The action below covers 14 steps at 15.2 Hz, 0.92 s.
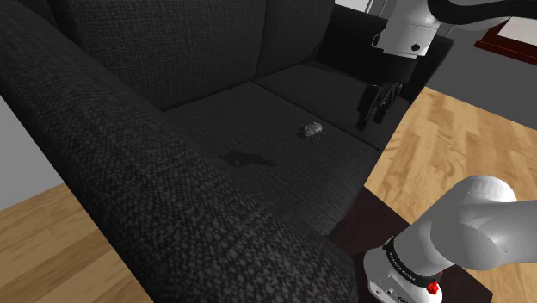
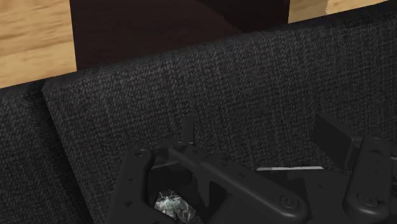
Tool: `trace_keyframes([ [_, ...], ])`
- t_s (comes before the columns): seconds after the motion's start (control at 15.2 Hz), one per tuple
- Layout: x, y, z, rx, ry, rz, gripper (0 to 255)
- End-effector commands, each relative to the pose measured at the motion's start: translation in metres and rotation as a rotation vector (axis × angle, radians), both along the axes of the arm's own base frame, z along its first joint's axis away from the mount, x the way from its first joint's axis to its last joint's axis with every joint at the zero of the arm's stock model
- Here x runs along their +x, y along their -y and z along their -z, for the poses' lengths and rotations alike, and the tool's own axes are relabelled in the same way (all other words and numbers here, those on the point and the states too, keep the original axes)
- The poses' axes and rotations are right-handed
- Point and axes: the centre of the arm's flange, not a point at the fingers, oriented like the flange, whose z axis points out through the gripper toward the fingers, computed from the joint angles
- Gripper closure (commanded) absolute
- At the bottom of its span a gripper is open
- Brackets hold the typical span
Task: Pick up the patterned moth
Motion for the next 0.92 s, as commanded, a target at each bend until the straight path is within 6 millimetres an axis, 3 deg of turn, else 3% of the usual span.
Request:
trace_keyframes([
  [0.0,0.000,0.000,0.000,0.000,0.000,0.000,0],
  [0.4,0.053,0.010,0.041,-0.030,0.062,0.274,0],
  [0.86,0.110,0.042,0.084,-0.066,0.134,0.594,0],
])
